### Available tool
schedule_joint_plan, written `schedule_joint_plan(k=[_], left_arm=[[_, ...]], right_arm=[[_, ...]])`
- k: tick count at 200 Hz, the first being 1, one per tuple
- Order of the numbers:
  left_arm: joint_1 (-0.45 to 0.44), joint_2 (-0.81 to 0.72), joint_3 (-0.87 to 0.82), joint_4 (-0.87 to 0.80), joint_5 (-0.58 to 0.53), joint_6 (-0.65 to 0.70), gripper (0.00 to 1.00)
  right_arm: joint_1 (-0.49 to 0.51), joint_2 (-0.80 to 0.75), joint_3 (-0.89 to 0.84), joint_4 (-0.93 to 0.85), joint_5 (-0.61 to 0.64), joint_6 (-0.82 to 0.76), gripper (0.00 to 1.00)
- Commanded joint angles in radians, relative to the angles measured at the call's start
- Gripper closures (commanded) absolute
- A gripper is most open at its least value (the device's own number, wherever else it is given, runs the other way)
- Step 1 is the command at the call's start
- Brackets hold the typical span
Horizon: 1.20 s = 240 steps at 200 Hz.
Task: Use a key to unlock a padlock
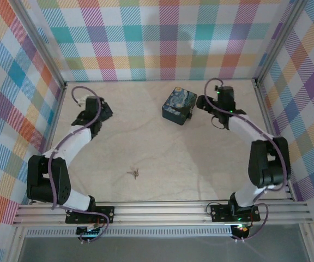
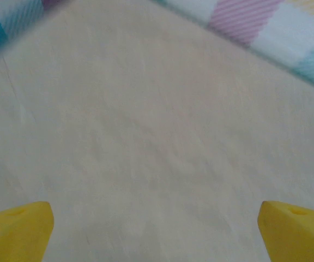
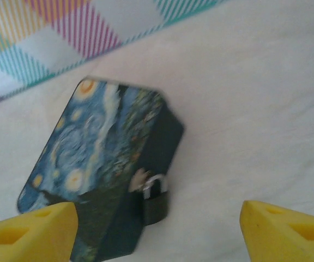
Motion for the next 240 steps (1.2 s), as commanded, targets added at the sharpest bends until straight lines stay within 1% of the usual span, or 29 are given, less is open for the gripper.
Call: schedule_joint_plan(k=[1,15,41,70,92,119,156,179,202,240], left_arm=[[-0.131,-0.062,-0.056,-0.264,-0.08,-0.186,0.04],[-0.182,-0.092,-0.08,-0.299,-0.068,-0.203,0.04],[-0.251,-0.19,-0.132,-0.346,-0.048,-0.216,0.04],[-0.277,-0.266,-0.147,-0.413,-0.028,-0.201,0.04],[-0.287,-0.294,-0.15,-0.454,-0.026,-0.198,0.04],[-0.291,-0.338,-0.159,-0.462,-0.019,-0.193,0.04],[-0.296,-0.351,-0.129,-0.484,0.0,-0.172,0.05],[-0.303,-0.341,-0.11,-0.493,0.003,-0.156,0.05],[-0.305,-0.334,-0.094,-0.492,0.003,-0.154,0.05],[-0.305,-0.307,-0.058,-0.488,0.018,-0.152,0.05]], right_arm=[[0.077,0.074,0.104,-0.155,-0.031,0.083,0.22],[0.108,0.132,0.169,-0.186,-0.039,0.089,0.23],[0.162,0.211,0.264,-0.263,0.032,0.077,0.24],[0.176,0.23,0.265,-0.282,0.076,0.103,0.27],[0.177,0.244,0.264,-0.298,0.109,0.12,0.31],[0.178,0.27,0.268,-0.301,0.135,0.126,0.38],[0.177,0.321,0.31,-0.3,0.101,0.124,0.43],[0.188,0.331,0.311,-0.286,0.064,0.112,0.54],[0.218,0.335,0.31,-0.284,0.029,0.091,0.6],[0.293,0.323,0.278,-0.272,-0.008,0.089,0.61]])
